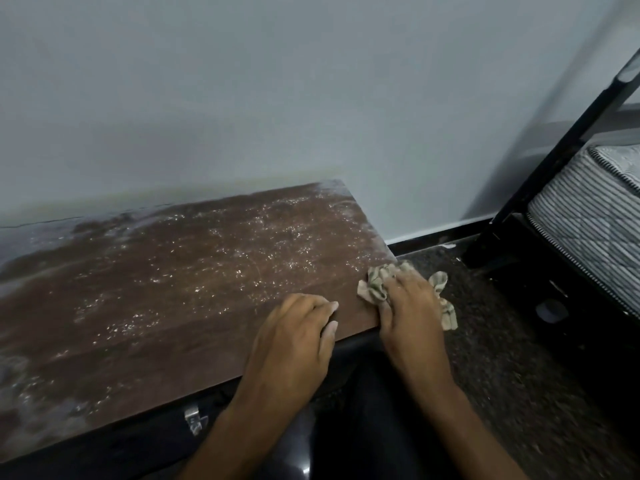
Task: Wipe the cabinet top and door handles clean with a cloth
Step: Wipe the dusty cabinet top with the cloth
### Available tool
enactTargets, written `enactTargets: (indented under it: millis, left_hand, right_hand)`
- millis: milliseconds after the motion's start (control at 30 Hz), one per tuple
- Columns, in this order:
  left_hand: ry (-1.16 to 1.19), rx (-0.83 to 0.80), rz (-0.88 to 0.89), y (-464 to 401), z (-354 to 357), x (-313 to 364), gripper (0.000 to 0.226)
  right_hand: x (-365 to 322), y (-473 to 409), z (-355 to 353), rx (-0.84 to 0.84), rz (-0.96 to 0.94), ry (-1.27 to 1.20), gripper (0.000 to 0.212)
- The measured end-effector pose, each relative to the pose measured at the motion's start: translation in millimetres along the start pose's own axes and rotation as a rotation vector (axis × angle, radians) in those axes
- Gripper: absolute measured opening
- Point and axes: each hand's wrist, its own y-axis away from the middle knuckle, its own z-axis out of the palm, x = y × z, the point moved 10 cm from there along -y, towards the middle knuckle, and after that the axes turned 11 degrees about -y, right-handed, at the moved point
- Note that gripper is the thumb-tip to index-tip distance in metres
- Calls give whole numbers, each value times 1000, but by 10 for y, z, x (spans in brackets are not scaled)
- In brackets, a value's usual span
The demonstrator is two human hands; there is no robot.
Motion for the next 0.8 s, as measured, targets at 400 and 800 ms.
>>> enactTargets:
  millis: [400,800]
  left_hand:
    - [-66,-16,-26,-67,9,39,26]
    - [21,8,-131,-87,-30,-106,28]
  right_hand:
    - [-111,-206,76,-113,-115,-25,35]
    - [-227,-579,262,-153,-122,-5,41]
